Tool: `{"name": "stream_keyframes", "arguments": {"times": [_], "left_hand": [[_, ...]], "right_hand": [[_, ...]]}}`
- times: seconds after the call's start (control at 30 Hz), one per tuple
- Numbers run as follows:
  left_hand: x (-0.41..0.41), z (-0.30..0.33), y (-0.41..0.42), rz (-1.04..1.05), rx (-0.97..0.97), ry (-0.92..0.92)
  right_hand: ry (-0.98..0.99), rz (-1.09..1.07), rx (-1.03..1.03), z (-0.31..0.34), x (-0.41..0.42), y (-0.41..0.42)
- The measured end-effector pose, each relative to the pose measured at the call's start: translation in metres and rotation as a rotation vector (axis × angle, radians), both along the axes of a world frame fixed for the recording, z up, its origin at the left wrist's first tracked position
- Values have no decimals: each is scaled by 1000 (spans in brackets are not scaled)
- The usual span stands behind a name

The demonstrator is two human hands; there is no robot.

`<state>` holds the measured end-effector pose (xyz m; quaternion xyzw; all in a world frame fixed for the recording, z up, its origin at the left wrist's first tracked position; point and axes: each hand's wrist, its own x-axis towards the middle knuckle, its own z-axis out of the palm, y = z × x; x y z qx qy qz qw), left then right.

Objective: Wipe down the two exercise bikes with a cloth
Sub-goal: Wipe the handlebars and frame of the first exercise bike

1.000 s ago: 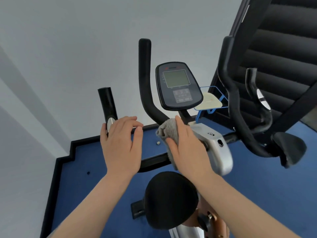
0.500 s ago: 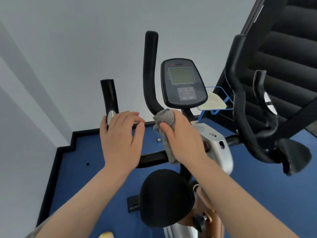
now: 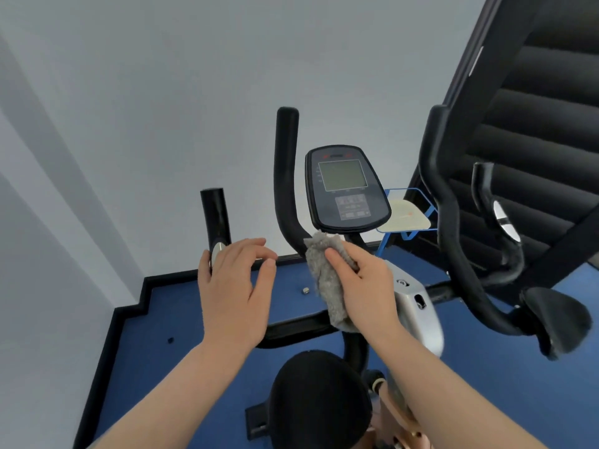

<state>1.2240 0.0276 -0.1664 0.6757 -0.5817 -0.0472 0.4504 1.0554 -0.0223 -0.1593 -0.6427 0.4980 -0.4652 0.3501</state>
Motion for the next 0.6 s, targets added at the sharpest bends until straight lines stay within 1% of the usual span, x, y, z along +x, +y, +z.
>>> {"name": "stream_keyframes", "arguments": {"times": [0.07,0.2,0.23,0.33,0.4,0.43,0.47,0.53,0.6], "left_hand": [[8,7,-6,-28,-34,2],[34,33,-37,12,-139,-144],[39,38,-45,21,-160,-172],[42,38,-61,7,-151,-222],[43,33,-65,19,-127,-184],[43,31,-64,36,-123,-162],[43,30,-64,49,-121,-151],[43,30,-64,54,-113,-160],[43,31,-64,45,-97,-158]], "right_hand": [[2,-8,-3,5,2,-5],[45,-62,-112,33,27,-25],[85,-67,-138,42,38,-32],[369,-8,-166,51,70,-45],[673,-33,-269,38,74,-42],[789,-63,-340,32,70,-35],[835,-71,-395,29,65,-27],[827,-56,-481,27,51,-19],[829,6,-511,25,37,-18]]}}
